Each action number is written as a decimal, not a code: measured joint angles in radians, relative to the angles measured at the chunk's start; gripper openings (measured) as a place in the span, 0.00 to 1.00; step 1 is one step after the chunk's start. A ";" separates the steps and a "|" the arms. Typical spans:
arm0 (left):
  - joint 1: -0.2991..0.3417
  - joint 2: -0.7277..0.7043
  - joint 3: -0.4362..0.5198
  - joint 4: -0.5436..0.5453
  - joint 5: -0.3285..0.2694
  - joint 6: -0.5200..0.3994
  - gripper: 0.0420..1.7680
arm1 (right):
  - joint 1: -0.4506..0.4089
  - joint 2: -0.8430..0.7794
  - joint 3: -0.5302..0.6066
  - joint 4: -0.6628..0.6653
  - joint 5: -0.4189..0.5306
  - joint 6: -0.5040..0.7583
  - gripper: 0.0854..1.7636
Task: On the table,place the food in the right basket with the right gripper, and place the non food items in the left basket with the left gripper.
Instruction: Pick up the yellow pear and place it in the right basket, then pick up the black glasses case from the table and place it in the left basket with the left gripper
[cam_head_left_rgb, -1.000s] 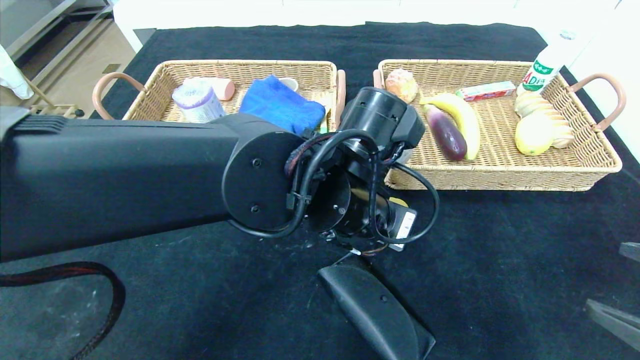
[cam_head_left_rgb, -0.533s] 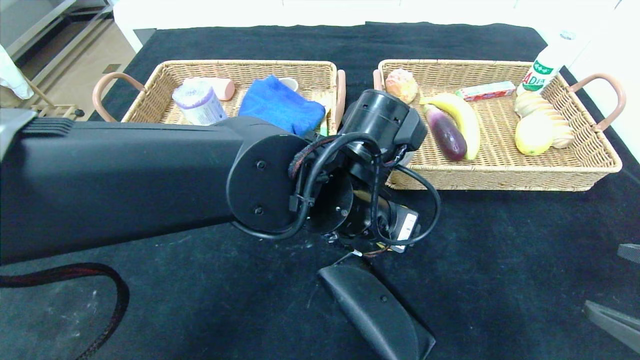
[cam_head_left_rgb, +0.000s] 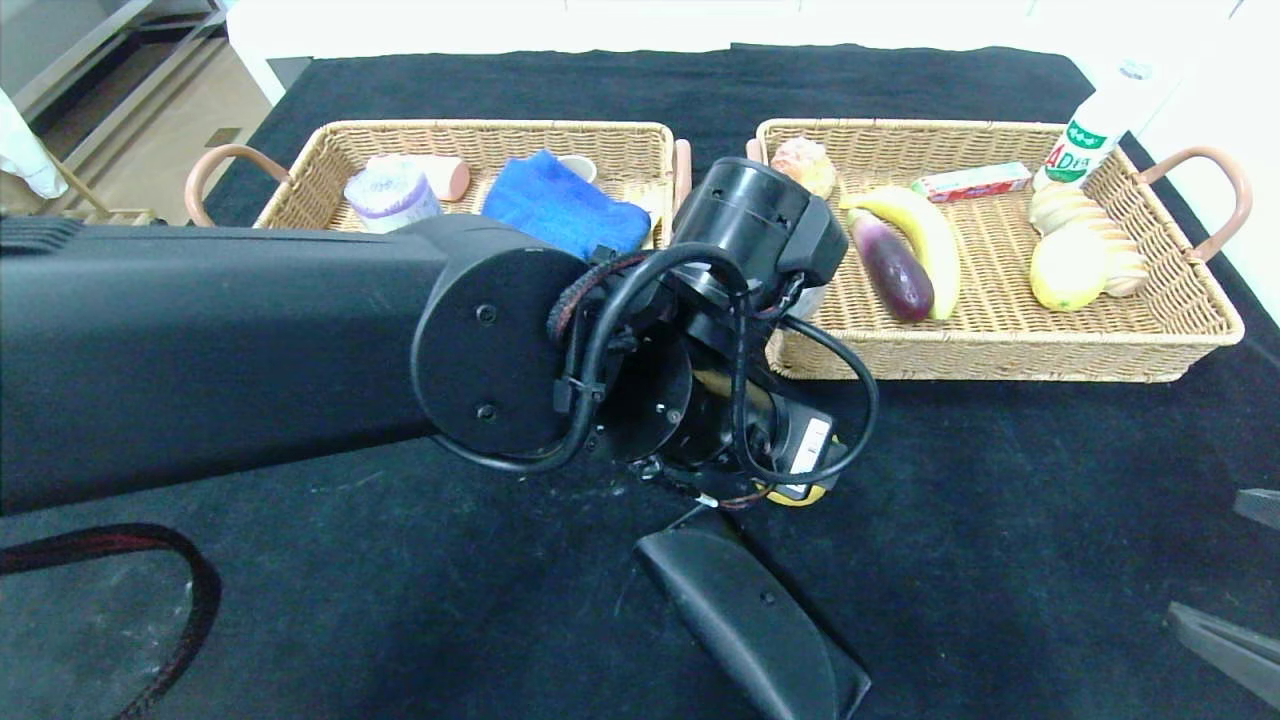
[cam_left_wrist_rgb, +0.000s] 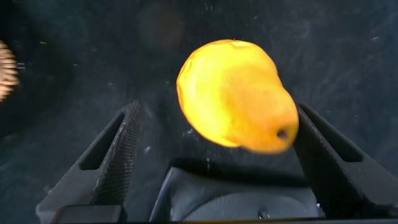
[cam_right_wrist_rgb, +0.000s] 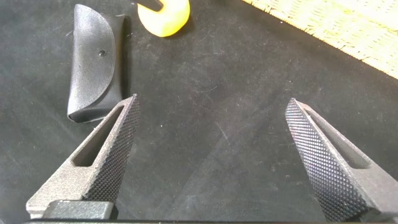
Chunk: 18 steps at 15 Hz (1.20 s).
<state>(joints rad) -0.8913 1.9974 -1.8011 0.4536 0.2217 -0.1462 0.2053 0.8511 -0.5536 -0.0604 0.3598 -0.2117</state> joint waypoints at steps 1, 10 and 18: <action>0.000 -0.013 0.003 0.005 0.000 -0.001 0.92 | 0.000 -0.001 0.000 0.000 0.000 0.000 0.97; -0.002 -0.157 0.033 0.123 0.010 -0.206 0.95 | 0.000 0.004 0.005 0.001 0.000 -0.001 0.97; -0.012 -0.169 -0.026 0.403 0.049 -0.668 0.96 | 0.004 0.029 0.021 0.001 0.000 -0.006 0.97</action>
<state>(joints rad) -0.9034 1.8285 -1.8270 0.8568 0.2706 -0.8143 0.2091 0.8802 -0.5326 -0.0591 0.3598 -0.2172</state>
